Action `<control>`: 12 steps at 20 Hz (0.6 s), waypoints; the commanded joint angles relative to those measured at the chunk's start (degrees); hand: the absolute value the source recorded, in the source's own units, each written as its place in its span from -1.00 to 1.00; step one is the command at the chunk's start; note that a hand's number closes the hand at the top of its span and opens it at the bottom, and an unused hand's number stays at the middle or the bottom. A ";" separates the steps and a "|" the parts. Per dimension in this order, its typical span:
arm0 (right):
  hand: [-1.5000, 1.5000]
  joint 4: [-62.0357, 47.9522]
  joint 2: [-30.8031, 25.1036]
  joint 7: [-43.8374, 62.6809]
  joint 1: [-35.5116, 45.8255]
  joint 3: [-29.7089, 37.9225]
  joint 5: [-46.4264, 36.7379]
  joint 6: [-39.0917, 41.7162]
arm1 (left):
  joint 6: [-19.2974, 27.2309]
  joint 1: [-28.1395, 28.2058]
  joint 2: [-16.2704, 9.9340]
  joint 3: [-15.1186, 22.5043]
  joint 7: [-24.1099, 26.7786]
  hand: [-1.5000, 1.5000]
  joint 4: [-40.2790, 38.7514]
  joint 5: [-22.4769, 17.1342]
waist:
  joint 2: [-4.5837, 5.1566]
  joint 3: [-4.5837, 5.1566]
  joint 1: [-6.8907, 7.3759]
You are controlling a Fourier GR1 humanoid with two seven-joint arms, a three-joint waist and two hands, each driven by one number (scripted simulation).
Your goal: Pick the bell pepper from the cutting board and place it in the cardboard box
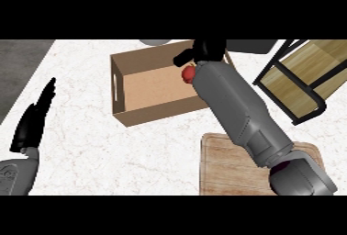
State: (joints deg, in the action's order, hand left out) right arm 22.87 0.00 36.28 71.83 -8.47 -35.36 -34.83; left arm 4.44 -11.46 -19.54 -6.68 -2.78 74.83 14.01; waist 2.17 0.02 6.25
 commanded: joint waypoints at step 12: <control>-1.00 -0.19 0.00 -18.88 -0.41 5.98 9.34 -19.97 | 0.63 0.10 0.01 -0.75 -0.18 0.00 -0.76 0.55 | -0.67 -0.06 -1.66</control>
State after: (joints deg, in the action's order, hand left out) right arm 21.34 -0.02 21.79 72.68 -4.87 -28.82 -49.16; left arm 4.98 -12.07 -19.40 -6.91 -3.00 74.24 14.69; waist 1.80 -0.02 5.48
